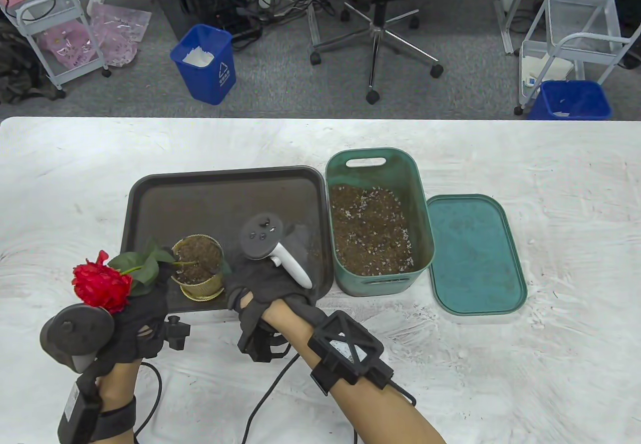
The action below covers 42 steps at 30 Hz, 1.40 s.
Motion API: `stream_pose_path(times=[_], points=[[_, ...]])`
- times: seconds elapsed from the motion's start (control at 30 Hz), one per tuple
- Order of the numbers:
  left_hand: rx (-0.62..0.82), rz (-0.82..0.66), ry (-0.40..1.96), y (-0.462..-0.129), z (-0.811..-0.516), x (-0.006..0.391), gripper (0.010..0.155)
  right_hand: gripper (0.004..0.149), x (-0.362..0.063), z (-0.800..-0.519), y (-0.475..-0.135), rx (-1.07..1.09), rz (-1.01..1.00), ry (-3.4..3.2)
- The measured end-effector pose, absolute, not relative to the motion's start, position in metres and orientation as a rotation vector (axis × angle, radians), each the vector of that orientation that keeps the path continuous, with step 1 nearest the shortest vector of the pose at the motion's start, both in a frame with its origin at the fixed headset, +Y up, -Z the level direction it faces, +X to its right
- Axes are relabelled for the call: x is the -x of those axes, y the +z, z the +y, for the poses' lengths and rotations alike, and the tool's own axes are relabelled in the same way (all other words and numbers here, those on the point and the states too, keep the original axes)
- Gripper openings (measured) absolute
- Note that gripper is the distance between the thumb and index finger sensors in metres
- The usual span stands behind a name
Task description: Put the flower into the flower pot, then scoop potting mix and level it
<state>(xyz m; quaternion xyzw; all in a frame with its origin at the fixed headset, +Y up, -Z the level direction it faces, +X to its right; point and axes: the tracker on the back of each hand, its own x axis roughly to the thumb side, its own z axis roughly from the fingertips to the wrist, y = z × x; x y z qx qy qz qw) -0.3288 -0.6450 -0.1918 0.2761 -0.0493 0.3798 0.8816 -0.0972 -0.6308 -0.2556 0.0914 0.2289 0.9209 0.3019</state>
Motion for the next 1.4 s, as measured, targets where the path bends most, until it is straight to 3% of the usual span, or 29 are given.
stream_pose_path(times=[0.4,0.6,0.8,1.0,1.2,1.4], points=[[-0.582,-0.122,0.762,-0.19,-0.646,0.322,0.044,0.054,0.133,-0.614,-0.229,-0.533,0.126,2.954],[-0.584,-0.115,0.786,-0.19,-0.648,0.321,0.044,0.054,0.128,-0.605,-0.227,-0.554,-0.03,3.019],[-0.586,-0.108,0.804,-0.191,-0.648,0.322,0.044,0.054,0.093,-0.573,-0.229,-0.459,-0.114,2.938],[-0.586,-0.105,0.811,-0.191,-0.648,0.323,0.044,0.053,0.008,-0.53,-0.246,-0.157,-0.173,2.861],[-0.587,-0.103,0.803,-0.19,-0.648,0.321,0.044,0.053,-0.069,-0.524,-0.275,0.2,-0.102,2.865],[-0.59,-0.11,0.785,-0.189,-0.648,0.317,0.044,0.053,-0.107,-0.57,-0.317,0.477,0.377,2.877]])
